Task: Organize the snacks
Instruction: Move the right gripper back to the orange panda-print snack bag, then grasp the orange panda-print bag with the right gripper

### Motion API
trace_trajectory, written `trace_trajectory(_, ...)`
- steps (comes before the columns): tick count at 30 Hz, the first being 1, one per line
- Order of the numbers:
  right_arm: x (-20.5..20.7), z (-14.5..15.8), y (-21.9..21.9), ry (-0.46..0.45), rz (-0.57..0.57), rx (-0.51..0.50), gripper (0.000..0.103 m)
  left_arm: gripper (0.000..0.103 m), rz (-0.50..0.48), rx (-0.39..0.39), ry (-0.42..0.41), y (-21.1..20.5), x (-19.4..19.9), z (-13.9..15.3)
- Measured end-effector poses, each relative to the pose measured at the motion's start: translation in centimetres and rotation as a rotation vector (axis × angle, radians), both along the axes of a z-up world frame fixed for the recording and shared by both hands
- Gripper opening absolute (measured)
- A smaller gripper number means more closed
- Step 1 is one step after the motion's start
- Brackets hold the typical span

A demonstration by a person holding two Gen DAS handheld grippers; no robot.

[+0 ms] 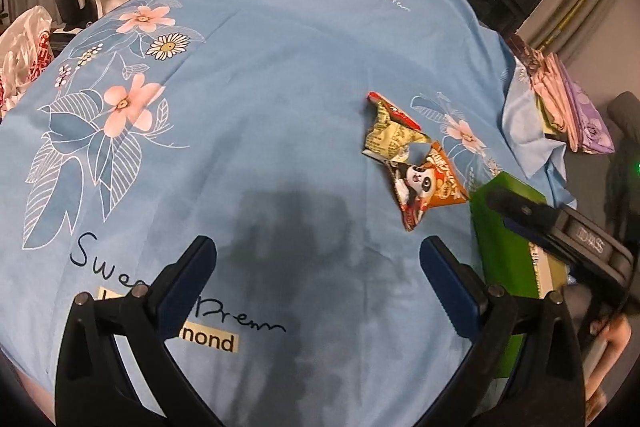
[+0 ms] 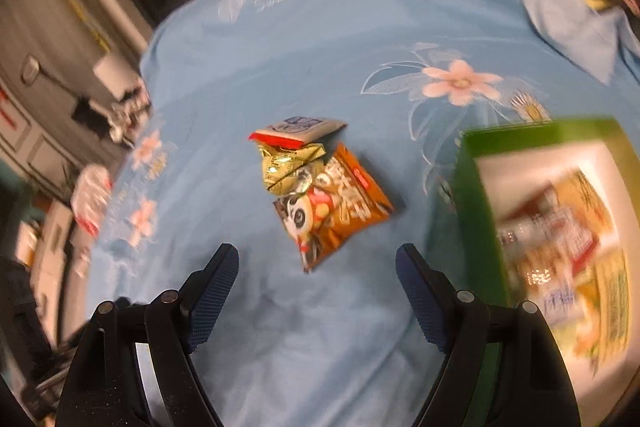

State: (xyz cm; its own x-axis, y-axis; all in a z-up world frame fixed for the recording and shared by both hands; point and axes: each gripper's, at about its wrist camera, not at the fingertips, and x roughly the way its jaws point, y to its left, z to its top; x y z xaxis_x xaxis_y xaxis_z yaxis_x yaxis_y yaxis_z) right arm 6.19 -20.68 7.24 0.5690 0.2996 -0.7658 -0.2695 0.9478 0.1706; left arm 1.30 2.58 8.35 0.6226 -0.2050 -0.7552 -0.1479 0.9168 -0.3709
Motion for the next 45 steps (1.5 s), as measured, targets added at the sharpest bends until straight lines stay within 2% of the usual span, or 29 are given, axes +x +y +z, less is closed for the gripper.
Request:
trace_trajectory(3, 2.1, -0.9, 1.3, 0.024, -0.003, -0.075, 0.081, 0.102, 0.001, 0.0, 0.017, 0.1, 0.4, -0.5)
trace_trajectory(9, 5.5, -2.9, 2.9, 0.015, 0.02, -0.152, 0.081, 0.102, 0.004, -0.002, 0.045, 0.3, 0.7, -1.1)
trace_trajectory(14, 6.9, -4.8, 3.5, 0.032, 0.017, -0.159, 0.081, 0.102, -0.002, 0.014, 0.055, 0.1, 1.1, -1.4)
trace_trajectory(18, 6.6, -4.7, 3.7, 0.013, 0.038, -0.172, 0.079, 0.102, -0.003, 0.017, 0.072, 0.0, 1.3, -1.8)
trace_trajectory(21, 6.0, -4.8, 4.0, 0.002, 0.052, -0.218, 0.068, 0.102, -0.004, 0.018, 0.072, 0.0, 1.2, -1.7)
trace_trajectory(22, 5.8, -4.8, 4.0, 0.003, 0.054, -0.223, 0.06, 0.102, -0.003, 0.018, 0.071, 0.0, 1.2, -1.7)
trace_trajectory(23, 5.5, -4.7, 4.0, 0.003, 0.06, -0.219, 0.055, 0.102, -0.002, 0.017, 0.071, 0.0, 1.1, -1.7)
trace_trajectory(26, 4.5, -4.5, 3.8, 0.024, 0.09, -0.197, 0.05, 0.102, 0.001, 0.013, 0.074, 0.1, 1.1, -1.7)
trace_trajectory(30, 2.6, -4.3, 3.3, 0.072, 0.115, -0.115, 0.049, 0.102, 0.013, 0.006, 0.081, 0.4, 1.0, -1.7)
trace_trajectory(33, 0.3, -4.0, 3.1, 0.101, 0.112, -0.092, 0.048, 0.102, 0.023, -0.013, 0.081, 0.8, 0.9, -1.6)
trace_trajectory(34, -0.5, -4.0, 2.9, 0.112, 0.109, -0.085, 0.043, 0.102, 0.028, -0.015, 0.083, 0.9, 0.9, -1.6)
trace_trajectory(37, -2.7, -4.4, 2.2, 0.156, 0.086, -0.041, 0.043, 0.102, 0.036, -0.02, 0.093, 1.0, 0.9, -1.7)
trace_trajectory(40, -3.7, -4.4, 1.9, 0.157, 0.1, -0.019, 0.044, 0.102, 0.024, -0.042, 0.095, 0.8, 0.9, -1.8)
trace_trajectory(42, -3.7, -3.6, 1.4, 0.122, 0.108, 0.019, 0.051, 0.102, 0.001, -0.072, 0.086, 0.3, 0.9, -2.0)
trace_trajectory(44, -3.5, -2.8, 0.6, 0.071, 0.08, 0.039, 0.067, 0.102, -0.03, -0.099, 0.077, -0.4, 1.1, -2.1)
trace_trajectory(45, -3.1, -2.5, 0.2, 0.05, 0.057, 0.044, 0.07, 0.102, -0.05, -0.107, 0.075, -0.8, 1.3, -2.2)
